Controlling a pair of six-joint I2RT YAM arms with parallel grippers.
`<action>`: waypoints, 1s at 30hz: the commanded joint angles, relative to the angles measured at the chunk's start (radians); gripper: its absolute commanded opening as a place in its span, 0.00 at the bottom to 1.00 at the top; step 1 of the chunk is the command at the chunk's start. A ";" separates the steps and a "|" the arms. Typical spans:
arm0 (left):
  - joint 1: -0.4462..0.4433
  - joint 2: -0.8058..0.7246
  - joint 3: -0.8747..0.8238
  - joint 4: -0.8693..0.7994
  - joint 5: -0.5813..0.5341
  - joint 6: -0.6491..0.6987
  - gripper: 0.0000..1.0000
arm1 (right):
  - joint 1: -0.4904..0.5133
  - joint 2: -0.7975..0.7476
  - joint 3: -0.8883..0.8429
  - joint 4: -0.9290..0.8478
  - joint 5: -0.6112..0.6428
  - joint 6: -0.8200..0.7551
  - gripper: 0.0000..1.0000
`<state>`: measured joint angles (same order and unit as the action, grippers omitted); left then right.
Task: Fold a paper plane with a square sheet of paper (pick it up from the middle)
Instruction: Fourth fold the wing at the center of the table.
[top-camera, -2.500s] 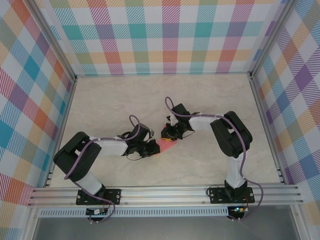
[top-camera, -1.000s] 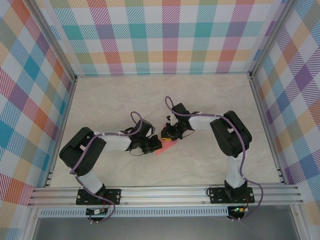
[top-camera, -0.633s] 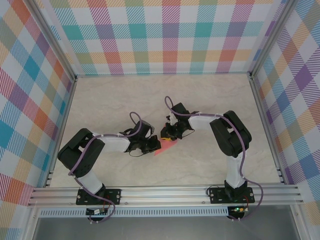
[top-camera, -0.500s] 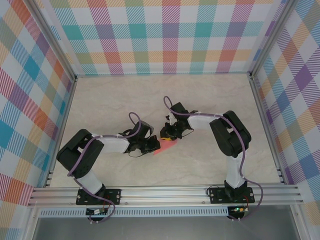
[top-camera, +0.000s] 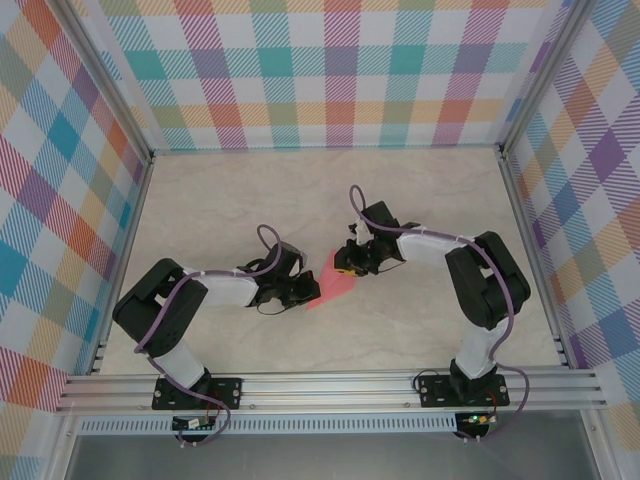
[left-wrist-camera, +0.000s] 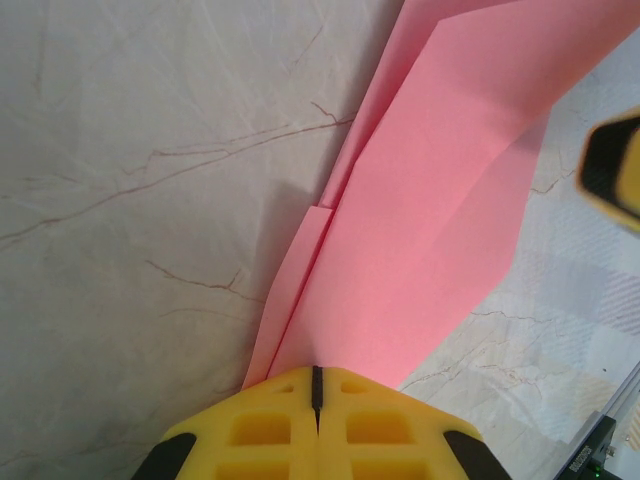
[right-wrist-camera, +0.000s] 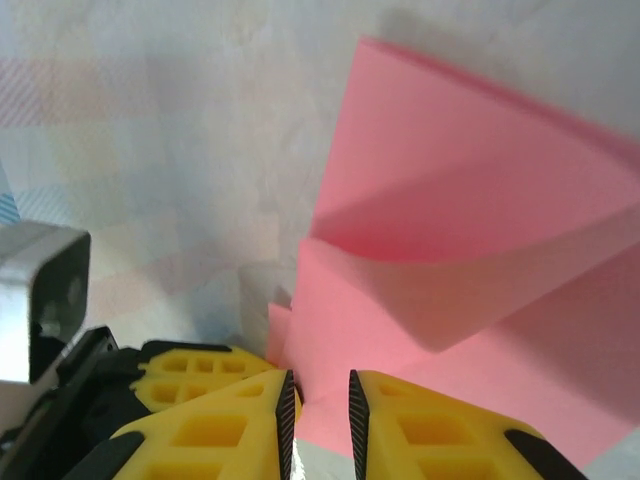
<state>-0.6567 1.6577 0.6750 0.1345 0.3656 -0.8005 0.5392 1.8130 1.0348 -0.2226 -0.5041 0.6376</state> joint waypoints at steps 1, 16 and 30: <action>0.014 0.025 -0.036 -0.136 -0.082 -0.011 0.02 | 0.037 0.001 -0.014 0.057 -0.067 0.004 0.24; 0.014 0.040 -0.024 -0.156 -0.085 -0.010 0.01 | 0.064 0.137 0.034 0.011 0.048 -0.024 0.20; 0.014 0.038 -0.046 -0.172 -0.099 0.002 0.01 | -0.020 0.152 0.062 0.016 0.071 -0.034 0.21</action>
<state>-0.6567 1.6592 0.6765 0.1310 0.3653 -0.8040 0.5663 1.9362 1.0885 -0.2230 -0.4915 0.6338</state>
